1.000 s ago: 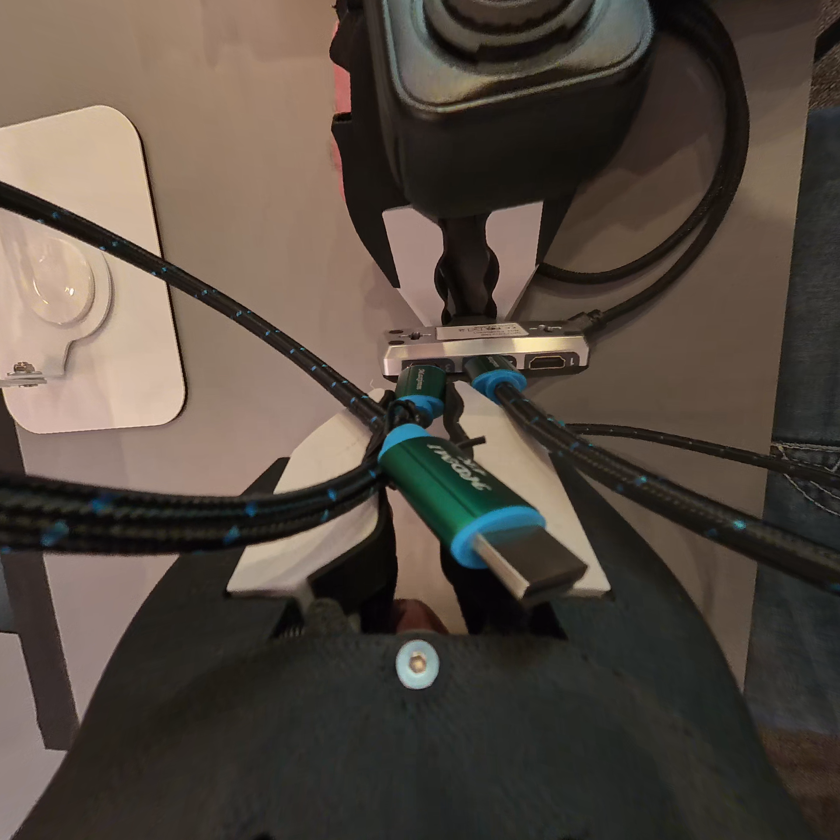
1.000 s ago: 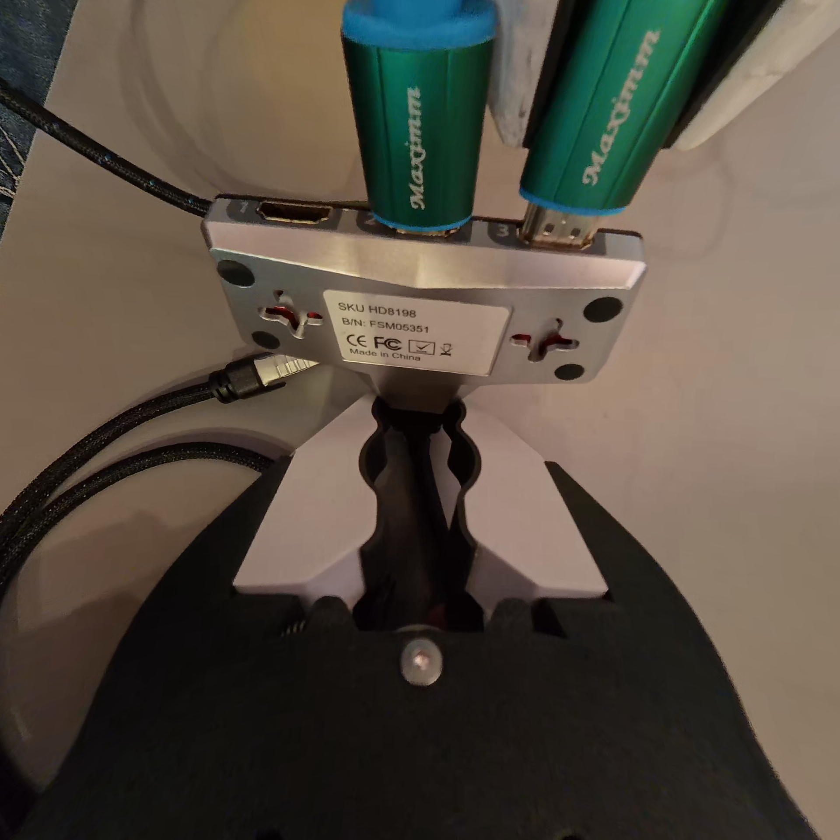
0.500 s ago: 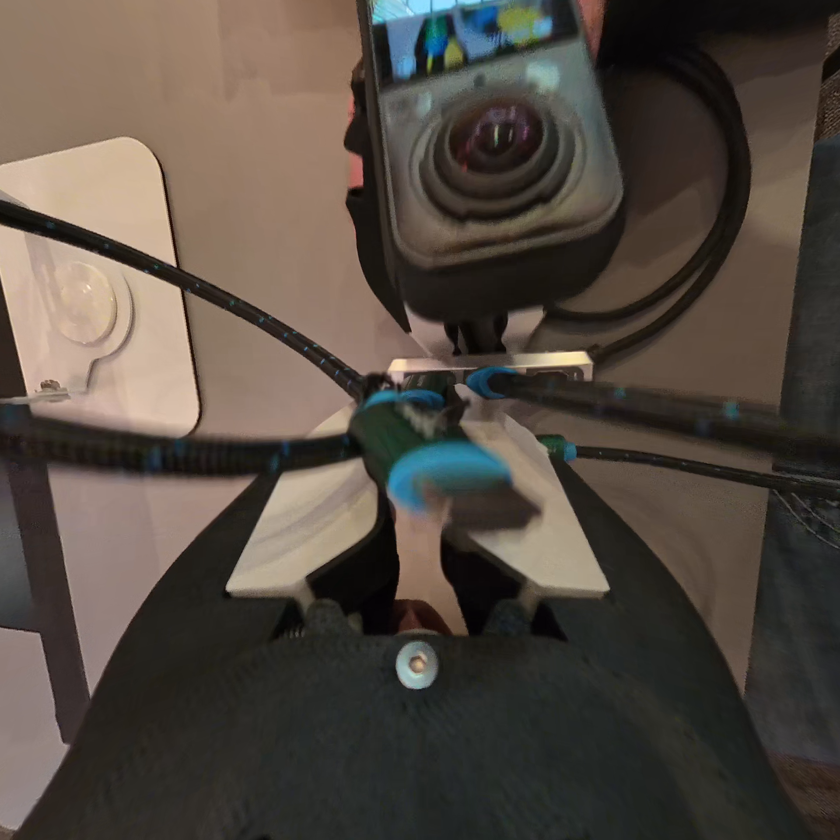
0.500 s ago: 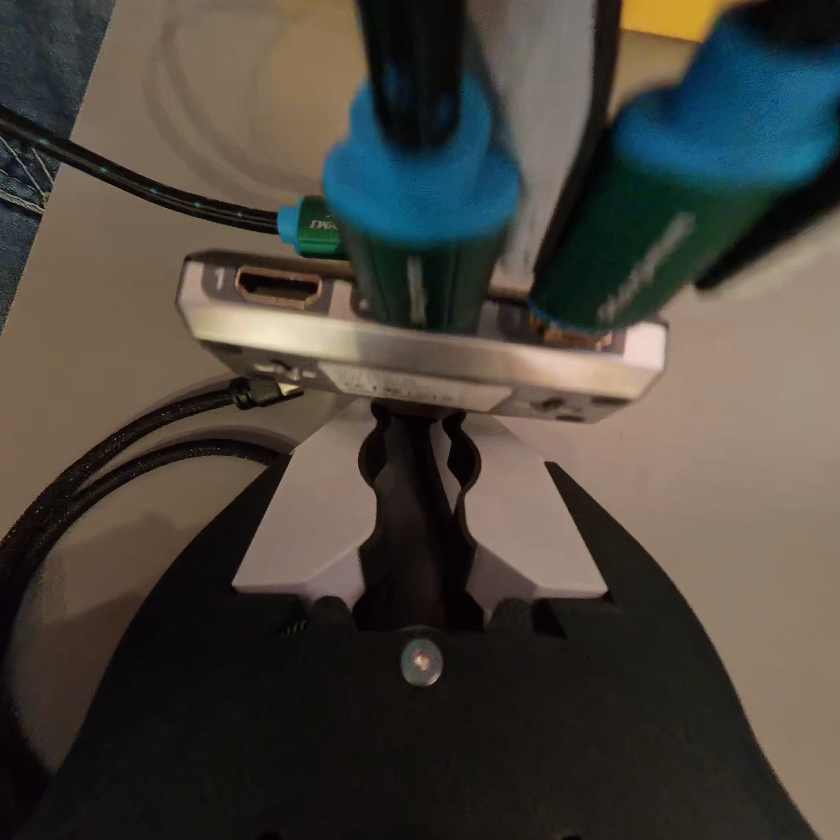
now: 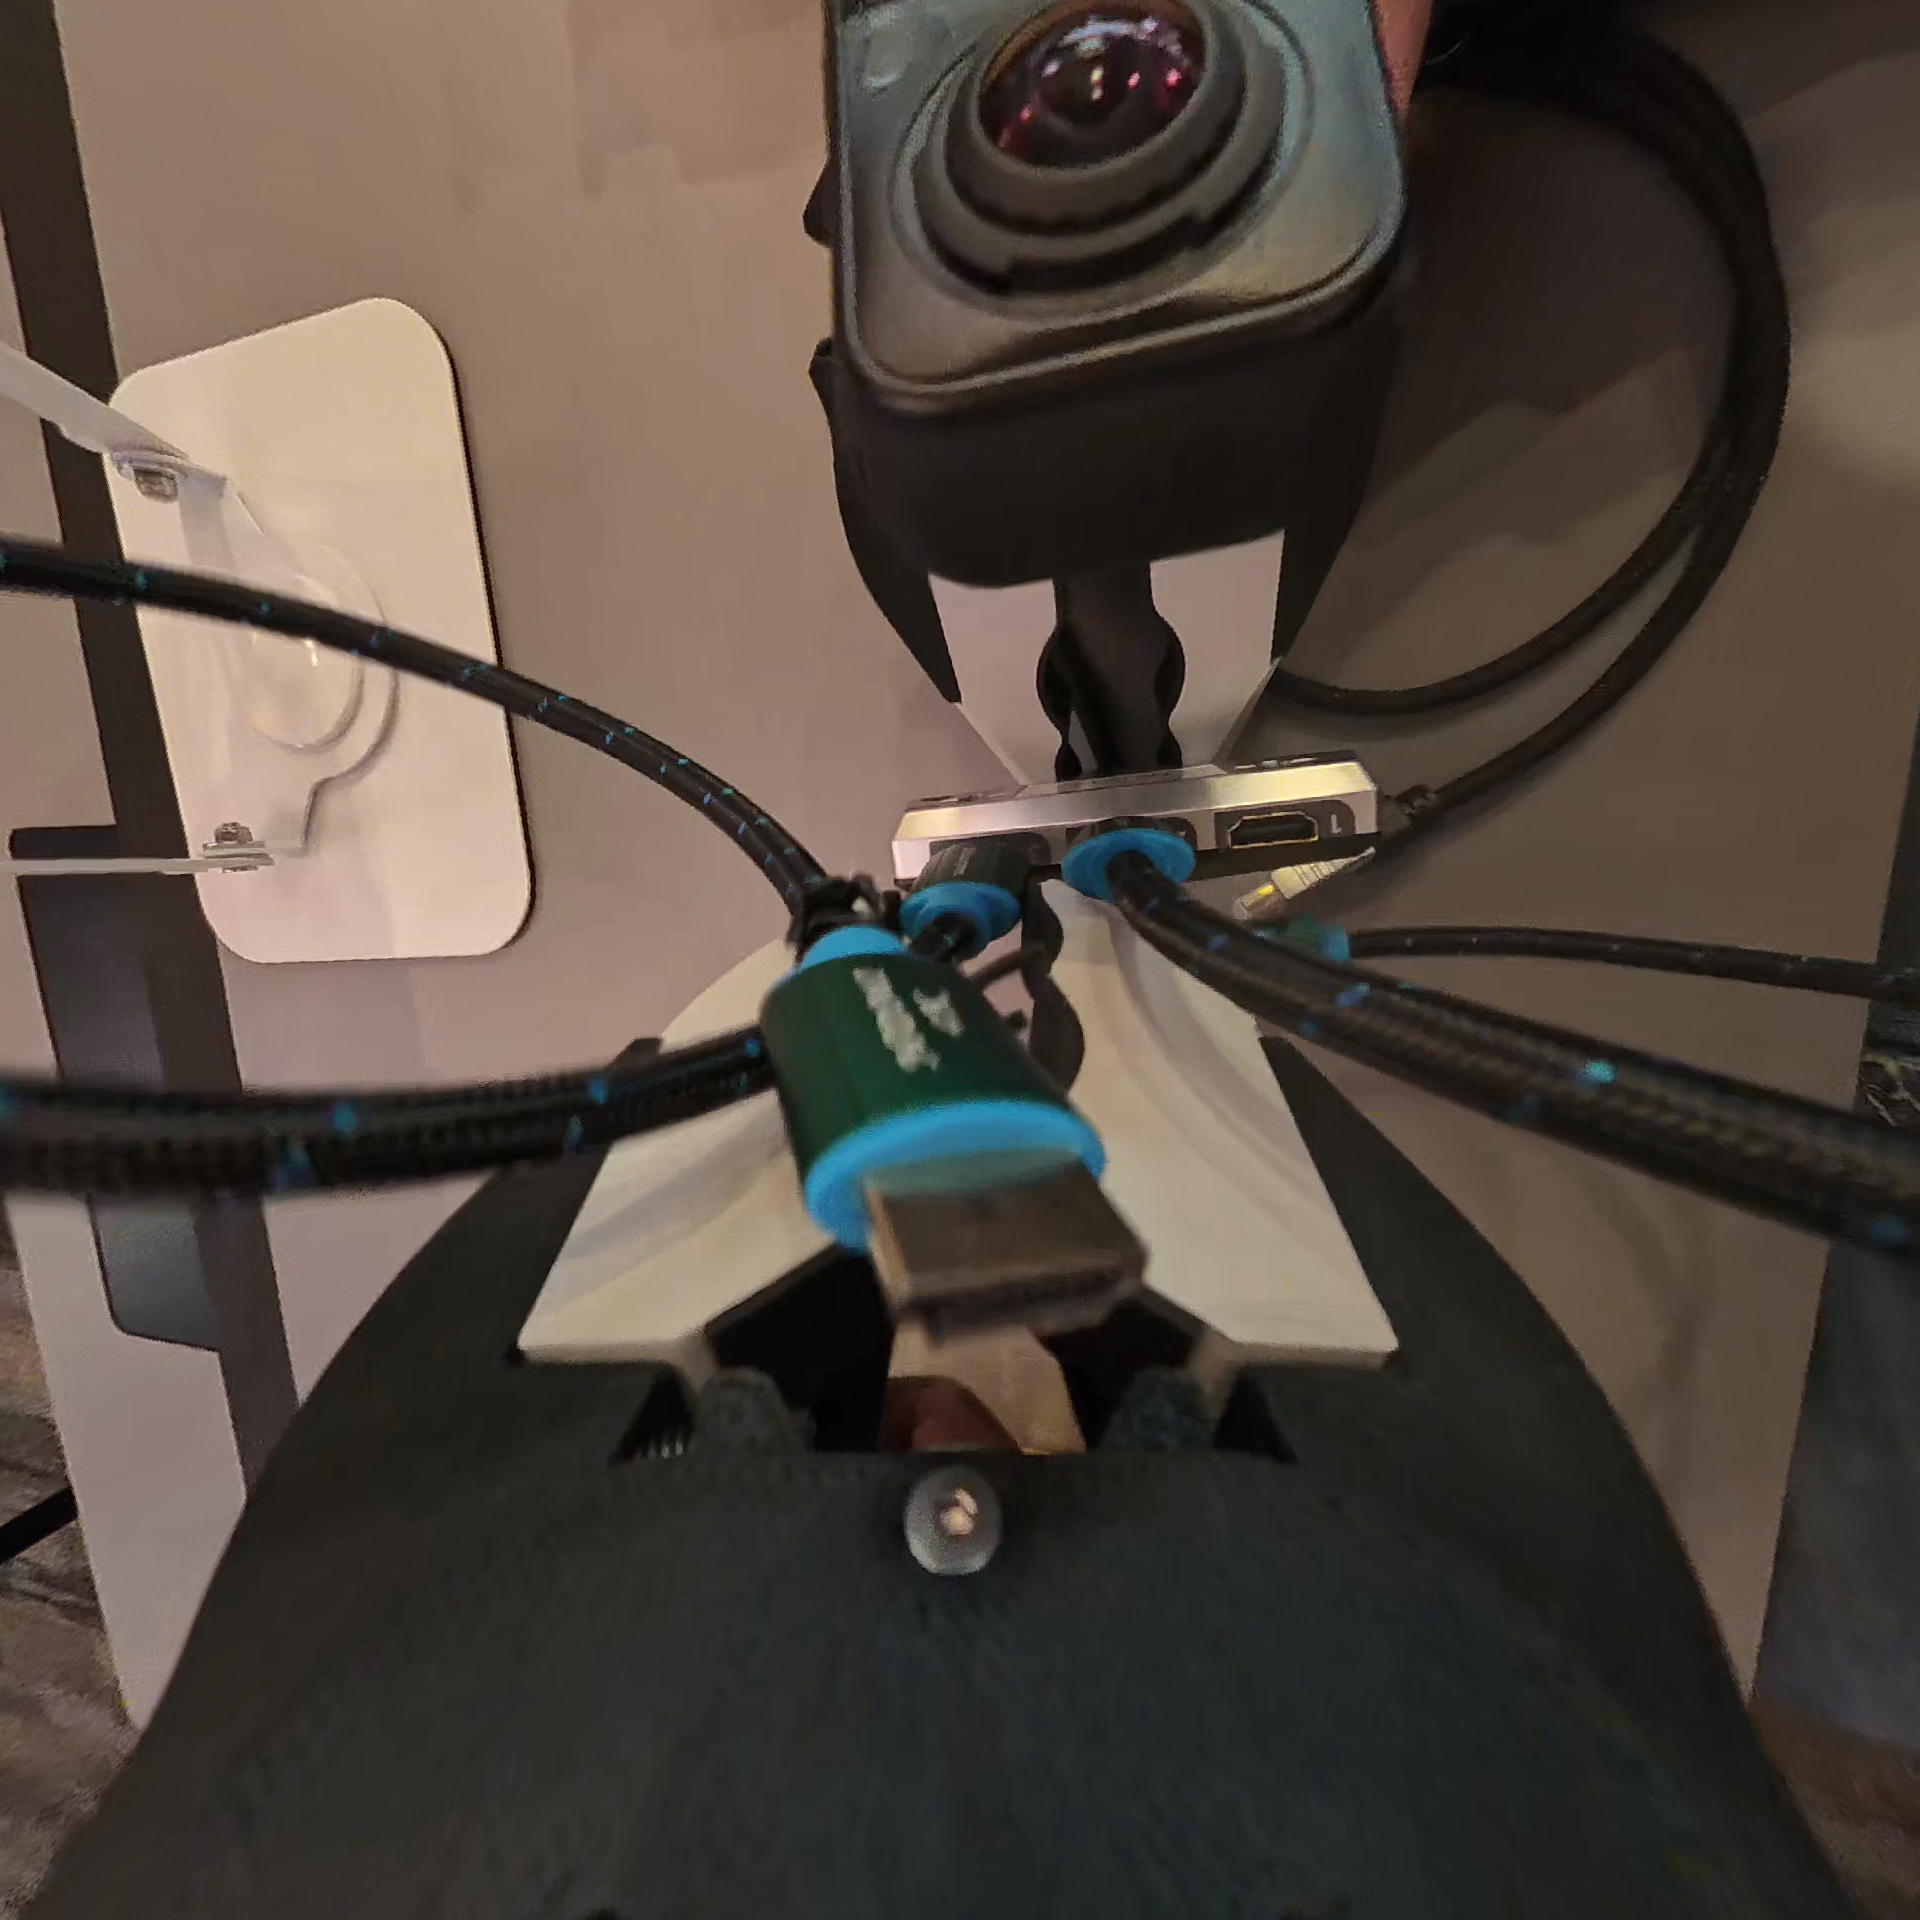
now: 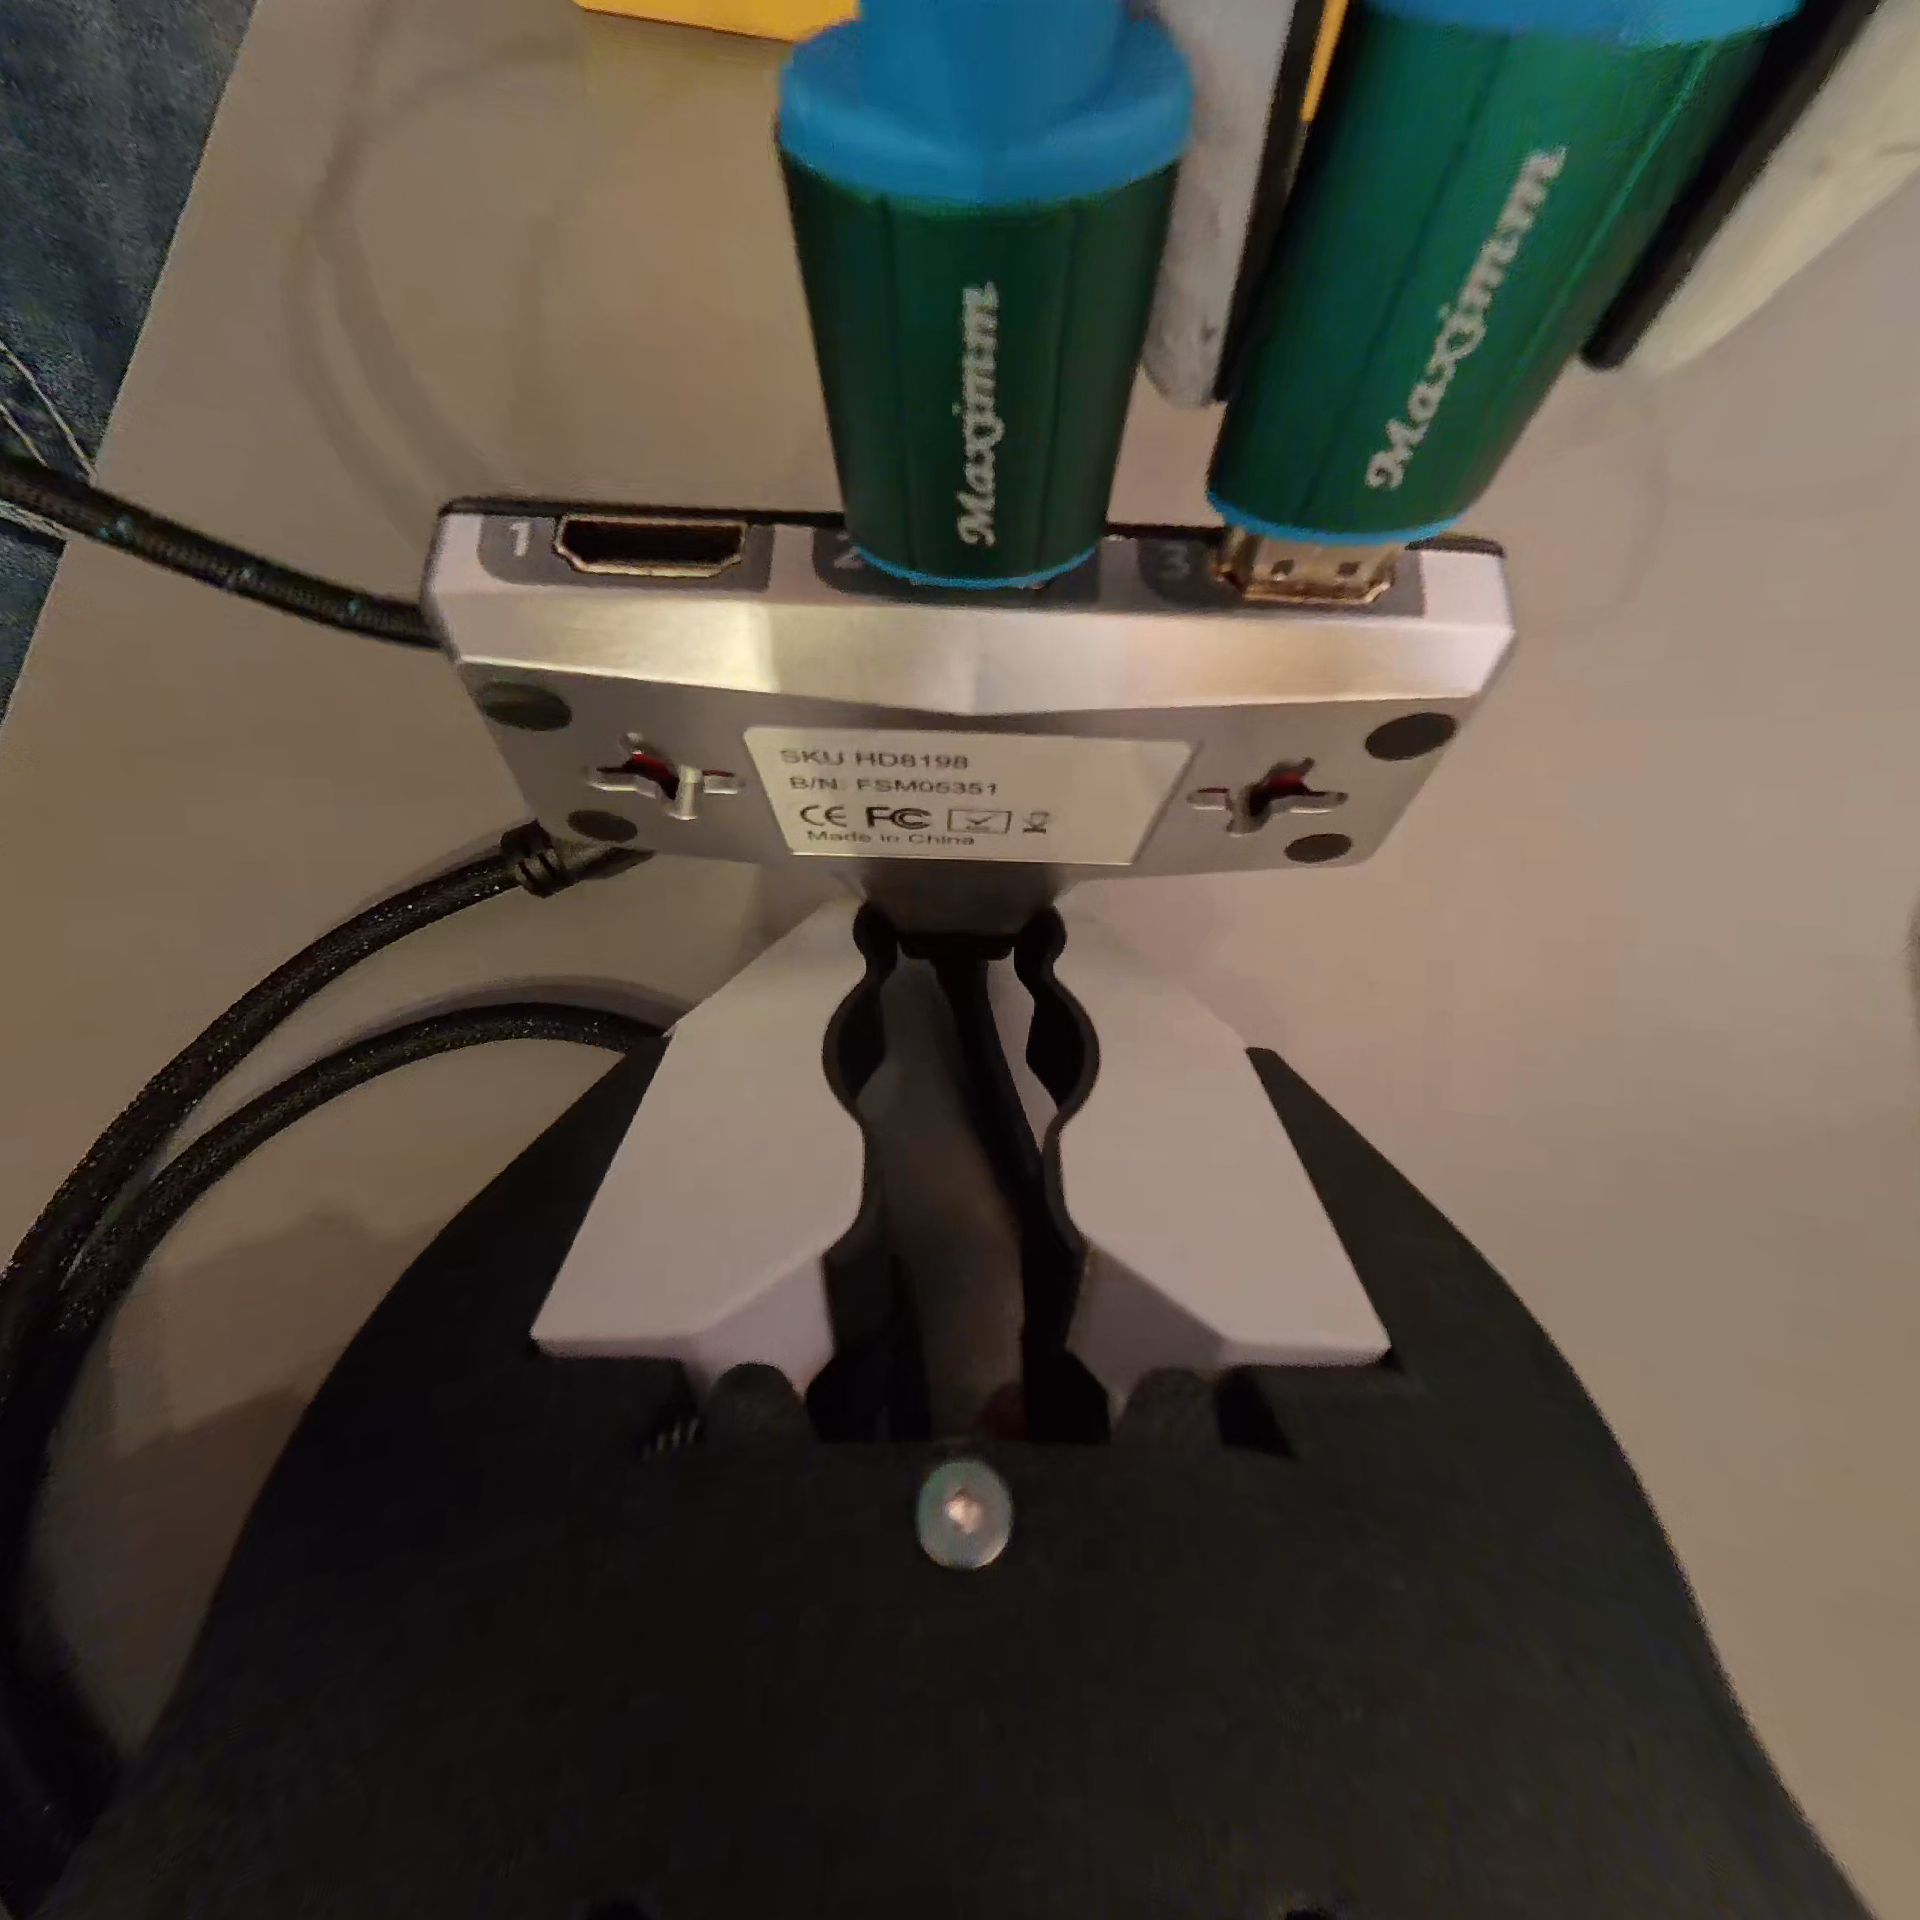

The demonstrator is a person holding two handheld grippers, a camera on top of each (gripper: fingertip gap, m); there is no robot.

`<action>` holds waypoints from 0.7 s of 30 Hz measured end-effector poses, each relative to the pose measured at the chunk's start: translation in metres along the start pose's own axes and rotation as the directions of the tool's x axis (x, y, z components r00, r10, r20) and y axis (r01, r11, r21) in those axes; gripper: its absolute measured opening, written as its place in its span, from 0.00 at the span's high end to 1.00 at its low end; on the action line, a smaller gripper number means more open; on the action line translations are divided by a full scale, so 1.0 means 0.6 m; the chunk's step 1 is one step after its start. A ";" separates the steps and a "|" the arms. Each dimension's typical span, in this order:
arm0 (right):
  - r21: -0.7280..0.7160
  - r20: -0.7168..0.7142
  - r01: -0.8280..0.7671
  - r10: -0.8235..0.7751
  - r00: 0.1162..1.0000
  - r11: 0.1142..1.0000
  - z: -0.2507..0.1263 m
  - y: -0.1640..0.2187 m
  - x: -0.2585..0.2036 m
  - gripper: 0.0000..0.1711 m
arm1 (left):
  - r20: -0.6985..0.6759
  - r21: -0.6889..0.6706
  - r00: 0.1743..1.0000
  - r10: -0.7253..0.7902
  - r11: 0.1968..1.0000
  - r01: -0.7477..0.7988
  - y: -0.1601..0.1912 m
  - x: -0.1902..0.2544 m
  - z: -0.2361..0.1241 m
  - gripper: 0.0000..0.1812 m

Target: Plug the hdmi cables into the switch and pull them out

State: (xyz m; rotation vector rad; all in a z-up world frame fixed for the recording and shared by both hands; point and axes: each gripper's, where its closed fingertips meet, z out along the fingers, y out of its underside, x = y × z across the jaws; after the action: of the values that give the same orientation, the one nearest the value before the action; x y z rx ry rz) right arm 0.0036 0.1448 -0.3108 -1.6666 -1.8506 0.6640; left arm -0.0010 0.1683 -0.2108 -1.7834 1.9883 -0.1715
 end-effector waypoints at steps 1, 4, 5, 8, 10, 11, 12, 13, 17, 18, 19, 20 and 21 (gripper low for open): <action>0.004 -0.001 -0.001 0.001 1.000 1.000 -0.001 -0.001 0.000 0.88 | 0.002 0.016 1.000 -0.014 1.000 0.014 -0.001 -0.001 -0.002 0.88; 0.009 -0.002 0.005 -0.005 1.000 1.000 -0.003 -0.004 -0.001 0.88 | 0.008 0.074 0.998 -0.055 0.996 0.055 -0.004 -0.002 -0.007 0.88; 0.009 -0.002 0.005 -0.005 1.000 1.000 -0.003 -0.004 -0.001 0.88 | 0.017 0.091 0.998 -0.061 0.994 0.059 -0.004 -0.004 -0.007 0.88; 0.013 0.005 0.002 -0.002 1.000 1.000 -0.002 -0.004 -0.003 0.88 | 0.017 0.130 0.996 -0.082 0.988 0.079 -0.005 -0.001 -0.007 0.89; 0.018 0.011 -0.001 0.001 1.000 1.000 -0.002 -0.006 -0.004 0.88 | 0.027 0.152 0.996 -0.084 0.985 0.079 -0.004 -0.001 -0.008 0.89; 0.016 0.011 0.000 0.000 1.000 1.000 -0.002 -0.005 -0.004 0.88 | 0.026 0.164 0.996 -0.086 0.983 0.081 -0.004 0.000 -0.007 0.89; 0.012 0.011 -0.001 0.000 1.000 1.000 -0.001 -0.004 -0.004 0.88 | 0.033 0.167 0.996 -0.083 0.983 0.077 -0.003 0.000 -0.005 0.90; 0.007 0.012 0.000 0.000 1.000 1.000 0.001 -0.002 -0.005 0.88 | 0.047 0.172 0.996 -0.077 0.983 0.068 -0.002 0.000 -0.004 0.90; 0.012 0.016 -0.002 0.002 1.000 1.000 0.001 -0.003 -0.005 0.88 | 0.036 0.198 0.993 -0.108 0.975 0.099 0.005 0.005 -0.003 0.92; 0.016 0.018 -0.003 0.003 1.000 1.000 0.001 -0.004 -0.005 0.88 | 0.039 0.203 0.993 -0.111 0.974 0.101 0.008 0.004 -0.005 0.92; 0.018 0.019 -0.004 0.004 1.000 1.000 0.001 -0.005 -0.006 0.88 | 0.045 0.206 0.992 -0.115 0.973 0.104 0.011 0.003 -0.007 0.91; 0.018 0.021 -0.004 0.003 1.000 1.000 0.002 -0.005 -0.006 0.88 | 0.049 0.211 0.991 -0.123 0.971 0.111 0.015 0.002 -0.008 0.89; 0.015 0.023 -0.002 0.001 1.000 1.000 0.002 -0.004 -0.007 0.88 | 0.048 0.217 0.991 -0.127 0.969 0.114 0.017 0.003 -0.008 0.89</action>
State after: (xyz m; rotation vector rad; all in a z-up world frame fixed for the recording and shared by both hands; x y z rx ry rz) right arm 0.0011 0.1403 -0.3105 -1.6577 -1.8559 0.6988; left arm -0.0122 0.1671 -0.2112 -1.7483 1.7474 -0.3520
